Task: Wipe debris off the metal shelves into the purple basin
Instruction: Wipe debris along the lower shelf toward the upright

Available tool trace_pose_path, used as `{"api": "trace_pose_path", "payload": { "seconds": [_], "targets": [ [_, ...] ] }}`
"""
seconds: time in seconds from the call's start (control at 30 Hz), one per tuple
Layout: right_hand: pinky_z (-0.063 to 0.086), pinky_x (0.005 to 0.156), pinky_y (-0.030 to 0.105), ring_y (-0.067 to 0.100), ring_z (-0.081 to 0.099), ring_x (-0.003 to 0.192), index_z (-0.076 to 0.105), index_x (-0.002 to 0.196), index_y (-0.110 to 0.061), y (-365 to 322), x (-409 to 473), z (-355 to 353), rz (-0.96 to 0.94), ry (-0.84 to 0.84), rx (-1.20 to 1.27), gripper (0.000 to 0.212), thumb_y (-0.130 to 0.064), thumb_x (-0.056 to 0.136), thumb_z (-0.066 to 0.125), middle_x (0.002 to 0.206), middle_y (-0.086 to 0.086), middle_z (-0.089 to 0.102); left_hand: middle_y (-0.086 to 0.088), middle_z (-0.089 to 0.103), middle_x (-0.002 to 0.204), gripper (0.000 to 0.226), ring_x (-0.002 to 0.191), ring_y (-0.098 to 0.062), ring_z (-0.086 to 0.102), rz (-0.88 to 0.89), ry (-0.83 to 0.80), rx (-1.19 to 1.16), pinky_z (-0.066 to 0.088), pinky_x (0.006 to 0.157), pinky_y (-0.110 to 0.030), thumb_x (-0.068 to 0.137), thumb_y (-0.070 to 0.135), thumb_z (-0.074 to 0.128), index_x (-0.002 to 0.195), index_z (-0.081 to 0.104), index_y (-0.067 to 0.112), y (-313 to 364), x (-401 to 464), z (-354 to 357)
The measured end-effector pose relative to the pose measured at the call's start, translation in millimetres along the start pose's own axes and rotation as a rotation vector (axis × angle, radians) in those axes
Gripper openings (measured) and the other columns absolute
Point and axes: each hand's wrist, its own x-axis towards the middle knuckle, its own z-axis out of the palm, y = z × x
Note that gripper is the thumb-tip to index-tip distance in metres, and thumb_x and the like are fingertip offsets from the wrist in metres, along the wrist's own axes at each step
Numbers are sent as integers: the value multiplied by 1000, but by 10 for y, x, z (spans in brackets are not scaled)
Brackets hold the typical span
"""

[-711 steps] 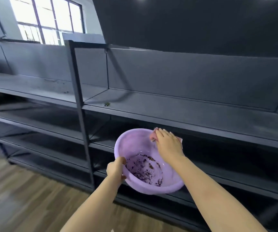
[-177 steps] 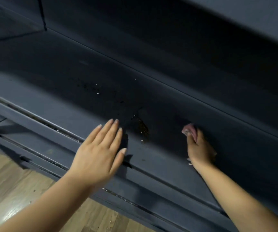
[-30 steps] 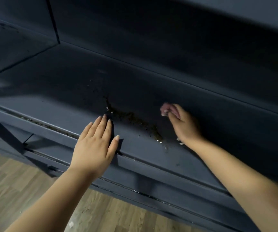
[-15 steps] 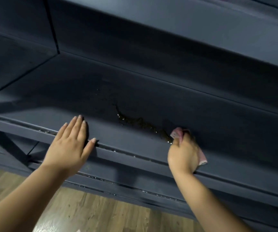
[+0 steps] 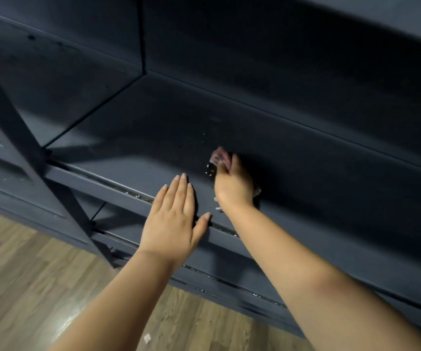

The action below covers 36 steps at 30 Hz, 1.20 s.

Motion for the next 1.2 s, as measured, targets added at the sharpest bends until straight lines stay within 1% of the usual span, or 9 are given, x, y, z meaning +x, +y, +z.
{"api": "trace_pose_path", "payload": {
  "seconds": [0.1, 0.23, 0.4, 0.53, 0.73, 0.87, 0.93, 1.07, 1.2],
  "targets": [
    [36, 102, 39, 31, 47, 124, 38, 140, -16, 252, 45, -313, 113, 49, 76, 43, -33, 101, 35, 140, 12, 47, -25, 53, 133, 77, 125, -36, 51, -12, -12, -3, 23, 107, -41, 100, 47, 10, 124, 57, -9, 14, 1, -16],
    [38, 99, 43, 35, 56, 112, 48, 124, -16, 698, 160, -599, 253, 200, -63, 32, -30, 99, 35, 128, 16, 55, -24, 53, 133, 77, 125, -36, 51, -21, -16, -9, 22, 108, -40, 100, 48, 10, 125, 58, -8, 20, 2, -26],
    [24, 106, 35, 29, 38, 130, 45, 132, -7, 575, 130, -395, 107, 173, -205, 38, -23, 97, 40, 142, 14, 42, -24, 51, 136, 76, 127, -36, 49, -32, 1, -12, 22, 108, -41, 101, 48, 10, 127, 55, -7, 23, -15, -22],
    [23, 109, 34, 27, 34, 133, 39, 138, -9, 209, 107, -81, -6, 70, -200, 43, -27, 99, 38, 146, 12, 38, -22, 49, 138, 73, 130, -34, 46, -26, -13, 7, 16, 111, -39, 101, 48, 13, 129, 54, -6, 21, -27, -37],
    [24, 102, 35, 26, 40, 129, 43, 136, -15, -187, 81, 165, -79, -26, 0, 38, -28, 100, 35, 141, 7, 45, -21, 49, 139, 74, 130, -33, 46, -14, 12, 24, 22, 109, -41, 102, 49, 10, 131, 52, -4, 14, -42, -34],
    [31, 106, 35, 27, 46, 127, 42, 139, -16, -207, 119, 84, -7, -140, 317, 40, -29, 101, 37, 139, 7, 49, -20, 48, 140, 72, 131, -32, 45, 8, 7, 38, 22, 110, -40, 101, 49, 12, 133, 51, -3, 24, -39, -59],
    [33, 107, 39, 30, 45, 128, 38, 142, -16, -81, 185, -61, 42, -98, 335, 45, -32, 100, 39, 142, 11, 46, -19, 47, 141, 70, 133, -30, 42, 23, 8, 28, 19, 111, -39, 102, 49, 13, 134, 49, -1, -5, -44, -79],
    [44, 93, 46, 38, 56, 110, 52, 126, -12, 352, 527, -437, 41, 139, 178, 33, -28, 98, 44, 125, 18, 58, -19, 47, 141, 68, 134, -31, 38, 33, 37, 63, 16, 112, -40, 102, 46, 13, 133, 50, -2, -270, -3, -154],
    [47, 89, 52, 41, 61, 97, 52, 118, -16, 598, 786, -478, 141, 148, 17, 30, -35, 98, 40, 115, 19, 61, -22, 49, 138, 66, 130, -35, 45, -73, 24, 78, 21, 109, -42, 98, 45, 23, 130, 54, -4, -674, 85, -169]
  ]
}}
